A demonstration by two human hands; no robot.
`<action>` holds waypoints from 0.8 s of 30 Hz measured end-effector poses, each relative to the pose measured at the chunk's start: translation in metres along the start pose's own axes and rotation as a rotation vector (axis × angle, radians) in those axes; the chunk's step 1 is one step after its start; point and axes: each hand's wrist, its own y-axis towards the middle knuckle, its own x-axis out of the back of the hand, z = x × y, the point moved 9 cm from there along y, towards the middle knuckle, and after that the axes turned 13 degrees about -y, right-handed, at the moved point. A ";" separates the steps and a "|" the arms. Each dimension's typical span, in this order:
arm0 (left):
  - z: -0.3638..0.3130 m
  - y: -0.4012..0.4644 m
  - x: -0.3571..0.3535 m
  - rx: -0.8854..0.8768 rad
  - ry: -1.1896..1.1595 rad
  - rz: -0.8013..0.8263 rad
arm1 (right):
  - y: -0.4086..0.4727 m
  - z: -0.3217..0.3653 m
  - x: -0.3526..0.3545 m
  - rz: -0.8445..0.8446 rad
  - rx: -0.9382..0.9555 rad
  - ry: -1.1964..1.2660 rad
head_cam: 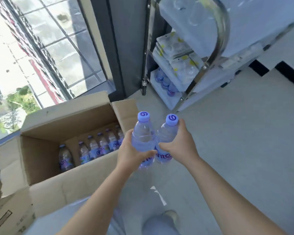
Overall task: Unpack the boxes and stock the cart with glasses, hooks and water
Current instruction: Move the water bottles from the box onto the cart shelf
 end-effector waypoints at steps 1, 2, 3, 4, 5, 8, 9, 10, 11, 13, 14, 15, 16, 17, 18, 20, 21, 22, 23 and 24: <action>-0.001 -0.007 -0.025 0.005 -0.002 0.005 | -0.005 -0.019 0.019 -0.016 -0.012 -0.004; -0.004 -0.012 -0.050 0.008 0.006 0.017 | -0.009 -0.038 0.038 -0.031 -0.022 -0.014; -0.009 -0.017 -0.074 0.009 0.020 0.034 | -0.011 -0.055 0.055 -0.049 -0.029 -0.029; -0.015 -0.020 -0.097 0.007 0.028 0.054 | -0.012 -0.072 0.072 -0.065 -0.037 -0.045; -0.019 -0.021 -0.118 0.007 0.029 0.074 | -0.011 -0.088 0.088 -0.082 -0.047 -0.054; -0.033 -0.017 -0.175 -0.015 0.037 0.120 | 0.000 -0.130 0.128 -0.127 -0.085 -0.064; -0.037 -0.012 -0.192 -0.023 0.036 0.125 | 0.008 -0.141 0.139 -0.133 -0.088 -0.068; -0.040 -0.007 -0.208 -0.023 0.032 0.126 | 0.016 -0.152 0.148 -0.134 -0.092 -0.068; -0.043 0.000 -0.223 -0.020 0.027 0.127 | 0.027 -0.161 0.157 -0.133 -0.092 -0.063; -0.051 0.020 -0.252 -0.020 0.025 0.122 | 0.052 -0.179 0.173 -0.126 -0.092 -0.052; -0.054 0.031 -0.265 -0.018 0.026 0.116 | 0.065 -0.189 0.180 -0.122 -0.101 -0.041; -0.058 0.043 -0.279 -0.016 0.028 0.108 | 0.079 -0.198 0.187 -0.122 -0.111 -0.020; -0.065 0.055 -0.293 -0.019 0.027 0.104 | 0.094 -0.207 0.195 -0.123 -0.115 0.002; -0.069 0.067 -0.307 -0.017 0.023 0.093 | 0.109 -0.215 0.203 -0.115 -0.110 0.018; -0.072 0.076 -0.320 -0.011 0.024 0.070 | 0.121 -0.224 0.210 -0.097 -0.105 0.024; -0.078 0.090 -0.347 0.011 0.043 0.034 | 0.142 -0.244 0.228 -0.078 -0.100 0.043; -0.079 0.097 -0.360 0.026 0.055 0.026 | 0.152 -0.254 0.238 -0.075 -0.090 0.053; -0.080 0.104 -0.374 0.041 0.071 0.022 | 0.163 -0.265 0.247 -0.067 -0.078 0.061; -0.082 0.110 -0.388 0.047 0.088 0.021 | 0.172 -0.275 0.255 -0.055 -0.066 0.065; -0.084 0.116 -0.402 0.046 0.104 0.023 | 0.182 -0.284 0.263 -0.043 -0.057 0.064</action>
